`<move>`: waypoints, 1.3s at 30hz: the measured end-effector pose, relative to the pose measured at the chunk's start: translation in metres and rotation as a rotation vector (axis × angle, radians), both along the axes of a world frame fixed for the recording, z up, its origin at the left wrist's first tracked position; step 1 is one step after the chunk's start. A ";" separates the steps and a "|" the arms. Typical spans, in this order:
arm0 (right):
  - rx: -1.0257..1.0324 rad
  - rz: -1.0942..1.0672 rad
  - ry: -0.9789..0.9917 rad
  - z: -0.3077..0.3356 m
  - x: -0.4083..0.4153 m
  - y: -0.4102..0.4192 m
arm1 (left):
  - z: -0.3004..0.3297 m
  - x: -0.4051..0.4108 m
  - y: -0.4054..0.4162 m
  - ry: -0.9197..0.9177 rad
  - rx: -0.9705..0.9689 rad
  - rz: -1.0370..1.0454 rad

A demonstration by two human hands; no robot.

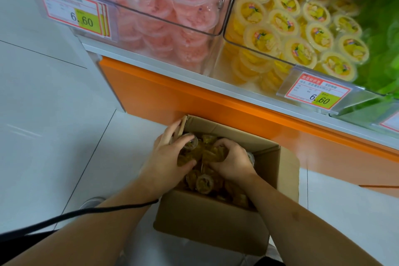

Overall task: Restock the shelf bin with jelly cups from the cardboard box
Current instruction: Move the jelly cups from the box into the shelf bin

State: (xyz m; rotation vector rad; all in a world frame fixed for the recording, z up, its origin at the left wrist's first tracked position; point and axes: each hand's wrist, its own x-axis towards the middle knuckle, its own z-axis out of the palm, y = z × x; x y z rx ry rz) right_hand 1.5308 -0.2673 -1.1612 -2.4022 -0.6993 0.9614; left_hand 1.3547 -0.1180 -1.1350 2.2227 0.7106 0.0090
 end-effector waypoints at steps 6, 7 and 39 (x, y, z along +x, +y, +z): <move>0.140 -0.069 0.138 0.040 -0.009 -0.001 | 0.022 0.002 0.007 0.057 0.039 0.004; 0.160 -0.055 0.135 0.049 -0.010 -0.002 | 0.031 0.004 0.009 0.068 0.087 0.021; 0.658 -0.193 -0.368 0.330 0.068 -0.013 | 0.307 0.135 0.001 -0.545 -0.698 0.159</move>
